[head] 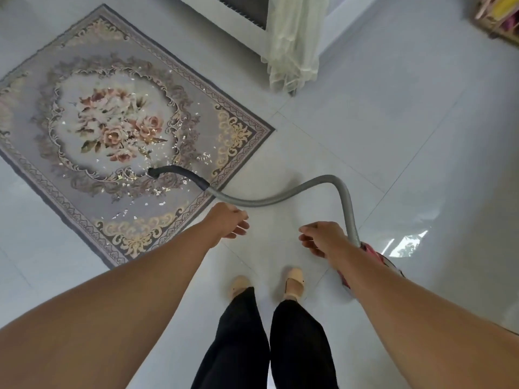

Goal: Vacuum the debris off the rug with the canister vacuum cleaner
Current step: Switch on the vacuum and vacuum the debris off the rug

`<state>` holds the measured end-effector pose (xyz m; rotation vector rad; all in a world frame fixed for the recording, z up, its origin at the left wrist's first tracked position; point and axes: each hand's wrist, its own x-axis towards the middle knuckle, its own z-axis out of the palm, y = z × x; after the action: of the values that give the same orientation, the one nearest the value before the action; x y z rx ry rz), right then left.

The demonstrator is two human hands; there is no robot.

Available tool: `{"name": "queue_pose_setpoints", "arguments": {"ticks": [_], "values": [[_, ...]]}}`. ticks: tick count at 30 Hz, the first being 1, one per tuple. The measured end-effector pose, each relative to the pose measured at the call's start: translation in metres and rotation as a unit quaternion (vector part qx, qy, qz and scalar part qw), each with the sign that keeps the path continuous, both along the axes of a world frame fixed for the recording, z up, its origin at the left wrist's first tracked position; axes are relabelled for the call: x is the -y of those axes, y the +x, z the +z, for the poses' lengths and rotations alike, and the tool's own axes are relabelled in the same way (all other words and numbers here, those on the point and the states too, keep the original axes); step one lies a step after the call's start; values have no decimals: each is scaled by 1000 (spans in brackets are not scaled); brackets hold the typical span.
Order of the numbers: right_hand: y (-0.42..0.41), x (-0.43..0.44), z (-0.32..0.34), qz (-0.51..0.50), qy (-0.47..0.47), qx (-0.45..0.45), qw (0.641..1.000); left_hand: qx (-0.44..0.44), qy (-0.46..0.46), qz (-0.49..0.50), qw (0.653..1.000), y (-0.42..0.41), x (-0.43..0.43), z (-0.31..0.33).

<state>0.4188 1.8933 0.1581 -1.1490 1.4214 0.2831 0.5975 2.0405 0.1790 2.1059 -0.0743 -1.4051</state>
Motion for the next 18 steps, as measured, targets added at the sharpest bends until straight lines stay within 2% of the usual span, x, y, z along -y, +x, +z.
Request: {"name": "queue_pose_setpoints", "arguments": {"ticks": [5,12,16,18], "values": [[-28,-1,-53,-47,44,-34,997,-25,21,-65,997,-17,28,-54],[-101,14,-145,-81,32,-75,993,-50,60,-143,987,-72,75,-140],[-131,28,-189,-33,76,-97,992,-53,84,-170,980,-103,94,-175],[-157,40,-213,-52,47,-89,994,-48,89,-190,977,-129,115,-202]]}}
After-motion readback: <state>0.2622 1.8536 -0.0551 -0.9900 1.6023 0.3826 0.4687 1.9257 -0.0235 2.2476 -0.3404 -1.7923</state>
